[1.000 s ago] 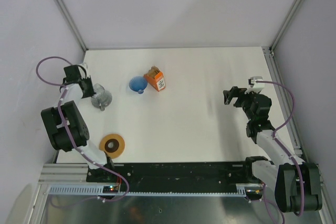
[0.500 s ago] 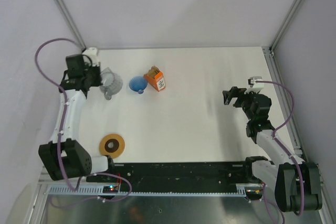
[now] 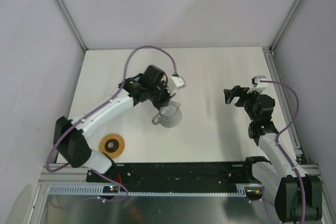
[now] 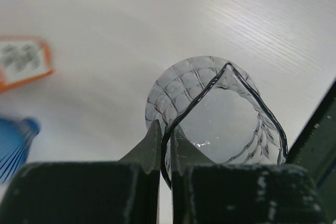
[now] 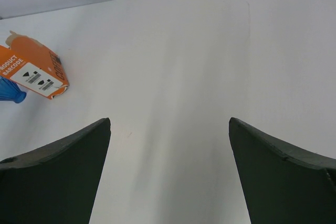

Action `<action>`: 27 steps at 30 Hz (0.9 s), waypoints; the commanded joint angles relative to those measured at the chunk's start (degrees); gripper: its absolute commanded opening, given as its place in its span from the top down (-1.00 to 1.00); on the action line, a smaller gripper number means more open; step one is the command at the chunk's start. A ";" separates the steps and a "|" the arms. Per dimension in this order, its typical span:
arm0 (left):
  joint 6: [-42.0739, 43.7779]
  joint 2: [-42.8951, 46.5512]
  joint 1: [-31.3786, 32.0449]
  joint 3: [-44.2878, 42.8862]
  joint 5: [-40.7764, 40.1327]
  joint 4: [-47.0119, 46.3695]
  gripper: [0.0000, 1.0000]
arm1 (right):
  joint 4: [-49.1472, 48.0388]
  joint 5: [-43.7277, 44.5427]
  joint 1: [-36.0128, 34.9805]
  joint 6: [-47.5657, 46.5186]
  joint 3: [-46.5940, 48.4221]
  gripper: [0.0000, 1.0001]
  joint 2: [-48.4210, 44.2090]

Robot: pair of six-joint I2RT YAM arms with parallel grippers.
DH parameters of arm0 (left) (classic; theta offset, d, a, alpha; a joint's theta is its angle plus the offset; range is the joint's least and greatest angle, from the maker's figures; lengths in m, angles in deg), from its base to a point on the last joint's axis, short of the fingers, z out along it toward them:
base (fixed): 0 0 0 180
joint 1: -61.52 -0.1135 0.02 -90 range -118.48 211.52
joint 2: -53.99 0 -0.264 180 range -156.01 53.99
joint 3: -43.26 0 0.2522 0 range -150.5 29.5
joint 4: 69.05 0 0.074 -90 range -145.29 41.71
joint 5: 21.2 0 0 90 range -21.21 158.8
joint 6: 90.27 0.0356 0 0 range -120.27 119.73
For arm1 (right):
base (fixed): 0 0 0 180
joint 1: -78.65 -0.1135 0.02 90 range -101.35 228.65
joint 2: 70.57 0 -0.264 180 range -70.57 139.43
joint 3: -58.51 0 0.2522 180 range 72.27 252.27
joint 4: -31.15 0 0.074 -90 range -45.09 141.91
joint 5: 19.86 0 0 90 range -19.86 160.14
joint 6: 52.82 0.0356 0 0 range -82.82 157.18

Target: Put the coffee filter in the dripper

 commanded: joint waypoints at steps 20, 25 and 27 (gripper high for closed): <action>13.40 -15.67 10.68 2.58 6.71 -16.74 1.00 | 5.26 1.25 2.12 0.54 2.42 -0.99 -5.97; 17.24 -16.29 10.67 3.93 8.74 -16.87 0.94 | 4.90 0.61 2.50 0.79 2.42 -0.99 -5.58; 17.89 -16.32 10.72 3.99 9.63 -16.88 0.83 | 4.94 0.57 2.61 0.77 2.42 -0.99 -5.44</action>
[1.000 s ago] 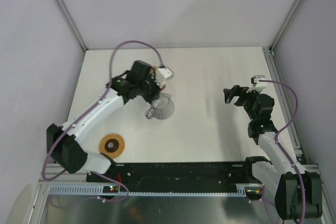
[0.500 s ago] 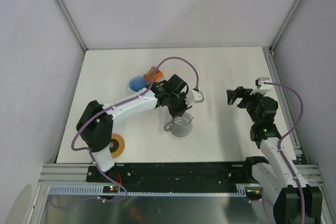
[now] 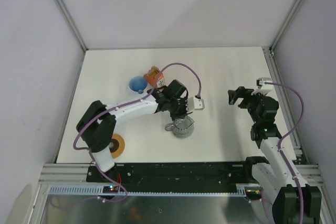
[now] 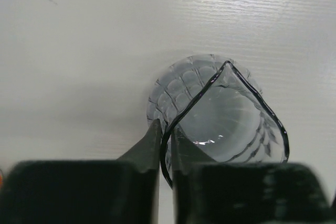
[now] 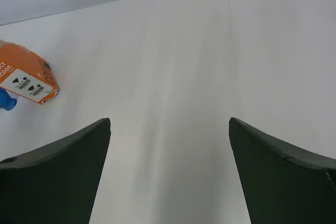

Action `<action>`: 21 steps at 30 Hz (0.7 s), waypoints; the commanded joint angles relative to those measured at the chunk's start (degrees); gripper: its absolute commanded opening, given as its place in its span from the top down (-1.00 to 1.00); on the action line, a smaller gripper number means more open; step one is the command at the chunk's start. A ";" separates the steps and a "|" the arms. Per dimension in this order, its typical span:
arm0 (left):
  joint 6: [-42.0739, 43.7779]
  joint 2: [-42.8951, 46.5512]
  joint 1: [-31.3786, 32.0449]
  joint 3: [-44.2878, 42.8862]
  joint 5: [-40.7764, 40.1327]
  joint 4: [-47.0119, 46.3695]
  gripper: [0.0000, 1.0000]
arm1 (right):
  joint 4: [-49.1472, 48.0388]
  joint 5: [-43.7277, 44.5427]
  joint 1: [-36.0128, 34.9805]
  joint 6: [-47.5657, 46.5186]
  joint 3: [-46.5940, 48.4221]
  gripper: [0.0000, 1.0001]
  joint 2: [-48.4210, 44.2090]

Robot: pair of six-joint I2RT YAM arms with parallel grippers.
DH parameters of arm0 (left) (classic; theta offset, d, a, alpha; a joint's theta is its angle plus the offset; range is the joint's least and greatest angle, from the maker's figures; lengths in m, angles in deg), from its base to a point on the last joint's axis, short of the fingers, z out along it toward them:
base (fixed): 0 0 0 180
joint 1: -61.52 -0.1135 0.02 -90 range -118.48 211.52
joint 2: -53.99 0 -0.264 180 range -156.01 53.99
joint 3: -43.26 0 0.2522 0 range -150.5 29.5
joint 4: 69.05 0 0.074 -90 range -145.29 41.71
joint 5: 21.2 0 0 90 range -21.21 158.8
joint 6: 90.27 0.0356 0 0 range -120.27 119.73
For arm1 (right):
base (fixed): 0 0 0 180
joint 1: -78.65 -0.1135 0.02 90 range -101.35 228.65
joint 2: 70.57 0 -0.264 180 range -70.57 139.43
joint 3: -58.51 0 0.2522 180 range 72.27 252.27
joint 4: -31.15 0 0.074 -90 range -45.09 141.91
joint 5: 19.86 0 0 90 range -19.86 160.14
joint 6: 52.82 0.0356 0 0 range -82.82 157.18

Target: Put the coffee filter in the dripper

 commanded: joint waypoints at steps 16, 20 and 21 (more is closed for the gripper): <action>-1.42 9.34 -7.07 -6.35 -1.41 0.44 -0.79 | -0.68 -1.96 0.61 0.53 2.38 -0.99 1.25; -4.58 16.18 -17.31 -5.23 -0.07 4.31 -0.82 | 0.06 -1.60 0.58 0.49 2.38 -0.99 1.67; -4.48 17.72 -20.31 -4.63 -0.78 5.42 -0.82 | 0.21 -1.50 0.58 0.49 2.38 -0.99 1.87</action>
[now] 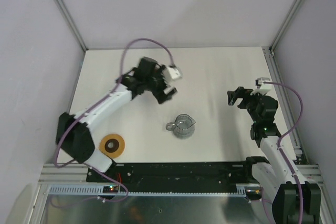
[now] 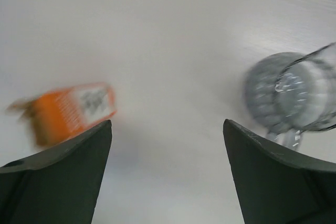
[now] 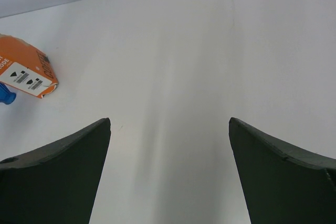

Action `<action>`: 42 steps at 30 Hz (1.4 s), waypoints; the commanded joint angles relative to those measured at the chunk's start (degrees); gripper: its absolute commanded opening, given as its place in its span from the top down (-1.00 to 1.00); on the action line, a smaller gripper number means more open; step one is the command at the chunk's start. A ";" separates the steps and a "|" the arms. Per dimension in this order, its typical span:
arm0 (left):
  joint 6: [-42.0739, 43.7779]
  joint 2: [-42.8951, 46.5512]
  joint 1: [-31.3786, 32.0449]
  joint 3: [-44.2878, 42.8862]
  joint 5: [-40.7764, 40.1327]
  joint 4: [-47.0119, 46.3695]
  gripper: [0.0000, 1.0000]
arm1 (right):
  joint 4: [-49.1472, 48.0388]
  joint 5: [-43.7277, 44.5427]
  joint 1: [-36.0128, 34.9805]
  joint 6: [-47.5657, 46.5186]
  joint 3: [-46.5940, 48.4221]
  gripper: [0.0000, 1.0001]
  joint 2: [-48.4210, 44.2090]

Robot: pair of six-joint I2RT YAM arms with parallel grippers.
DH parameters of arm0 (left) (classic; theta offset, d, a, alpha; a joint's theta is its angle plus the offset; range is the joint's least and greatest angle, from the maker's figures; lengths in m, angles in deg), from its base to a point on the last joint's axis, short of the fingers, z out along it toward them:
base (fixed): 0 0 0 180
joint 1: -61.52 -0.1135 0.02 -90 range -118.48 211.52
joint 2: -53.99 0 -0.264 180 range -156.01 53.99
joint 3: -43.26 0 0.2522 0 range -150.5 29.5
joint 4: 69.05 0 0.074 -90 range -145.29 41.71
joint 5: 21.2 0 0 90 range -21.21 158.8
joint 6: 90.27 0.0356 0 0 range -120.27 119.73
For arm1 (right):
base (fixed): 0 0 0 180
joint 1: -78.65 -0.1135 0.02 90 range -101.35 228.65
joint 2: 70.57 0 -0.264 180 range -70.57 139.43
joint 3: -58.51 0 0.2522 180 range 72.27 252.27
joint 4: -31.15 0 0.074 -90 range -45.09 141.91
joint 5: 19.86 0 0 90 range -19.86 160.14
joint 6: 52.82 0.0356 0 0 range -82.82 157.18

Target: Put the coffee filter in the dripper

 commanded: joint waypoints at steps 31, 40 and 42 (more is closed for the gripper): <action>38.76 34.04 -44.20 40.53 -8.22 26.61 -0.16 | -1.41 -8.02 -0.23 2.77 2.38 -0.99 -2.18; 35.93 33.86 -44.03 42.89 -5.87 22.37 0.01 | -1.72 -8.38 -0.17 2.83 2.35 -0.99 -1.76; 34.83 33.81 -43.76 43.34 -4.57 21.40 0.04 | -1.83 -8.45 -0.21 2.82 2.37 -0.99 -1.52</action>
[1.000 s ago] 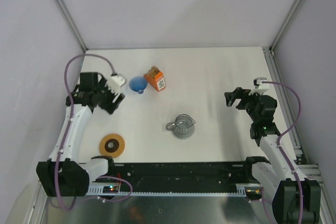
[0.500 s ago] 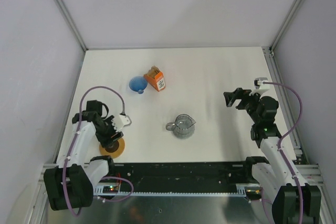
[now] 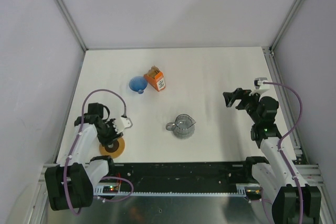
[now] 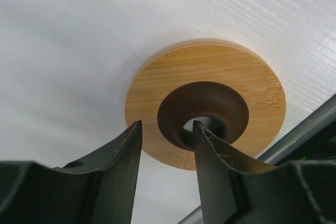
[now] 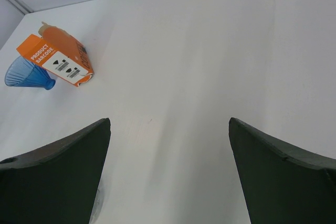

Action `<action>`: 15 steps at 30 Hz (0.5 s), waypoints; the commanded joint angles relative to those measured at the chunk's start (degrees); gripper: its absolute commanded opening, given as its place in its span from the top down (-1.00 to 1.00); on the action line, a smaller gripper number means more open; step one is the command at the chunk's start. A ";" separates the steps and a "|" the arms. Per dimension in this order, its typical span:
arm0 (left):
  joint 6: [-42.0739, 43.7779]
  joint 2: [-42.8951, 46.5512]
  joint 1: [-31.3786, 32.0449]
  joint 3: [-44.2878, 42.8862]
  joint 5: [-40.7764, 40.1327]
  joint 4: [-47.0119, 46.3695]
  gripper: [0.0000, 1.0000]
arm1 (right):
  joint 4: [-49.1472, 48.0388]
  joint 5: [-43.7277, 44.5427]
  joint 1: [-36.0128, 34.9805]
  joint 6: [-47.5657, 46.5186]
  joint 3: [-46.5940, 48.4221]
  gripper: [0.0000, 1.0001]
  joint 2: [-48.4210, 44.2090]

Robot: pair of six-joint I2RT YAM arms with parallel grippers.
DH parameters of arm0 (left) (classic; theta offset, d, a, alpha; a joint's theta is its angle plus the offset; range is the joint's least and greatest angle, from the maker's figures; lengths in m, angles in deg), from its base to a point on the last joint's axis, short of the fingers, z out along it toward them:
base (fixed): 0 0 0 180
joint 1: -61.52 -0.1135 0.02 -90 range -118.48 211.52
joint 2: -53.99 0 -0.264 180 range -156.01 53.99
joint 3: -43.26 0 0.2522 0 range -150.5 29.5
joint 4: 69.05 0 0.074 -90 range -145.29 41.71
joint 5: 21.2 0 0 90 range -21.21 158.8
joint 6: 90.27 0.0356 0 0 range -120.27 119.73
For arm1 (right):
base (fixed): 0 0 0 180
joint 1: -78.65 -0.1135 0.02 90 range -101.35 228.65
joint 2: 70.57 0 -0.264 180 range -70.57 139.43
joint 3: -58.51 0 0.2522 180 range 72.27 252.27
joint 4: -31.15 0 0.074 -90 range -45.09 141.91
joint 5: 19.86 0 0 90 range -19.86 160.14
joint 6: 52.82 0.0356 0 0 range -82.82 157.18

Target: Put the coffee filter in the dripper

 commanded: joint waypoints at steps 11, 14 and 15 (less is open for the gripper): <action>-6.70 -0.45 4.45 4.90 0.05 -9.49 0.80 | -1.96 -0.94 -0.06 0.37 2.38 -0.99 0.17; -12.49 -1.25 8.04 2.23 -0.48 -9.60 0.97 | -1.89 -0.87 -0.06 0.40 2.38 -0.99 0.21; -15.66 -1.93 9.62 0.34 -0.95 -9.60 0.99 | -1.84 -0.82 -0.06 0.45 2.38 -0.99 0.16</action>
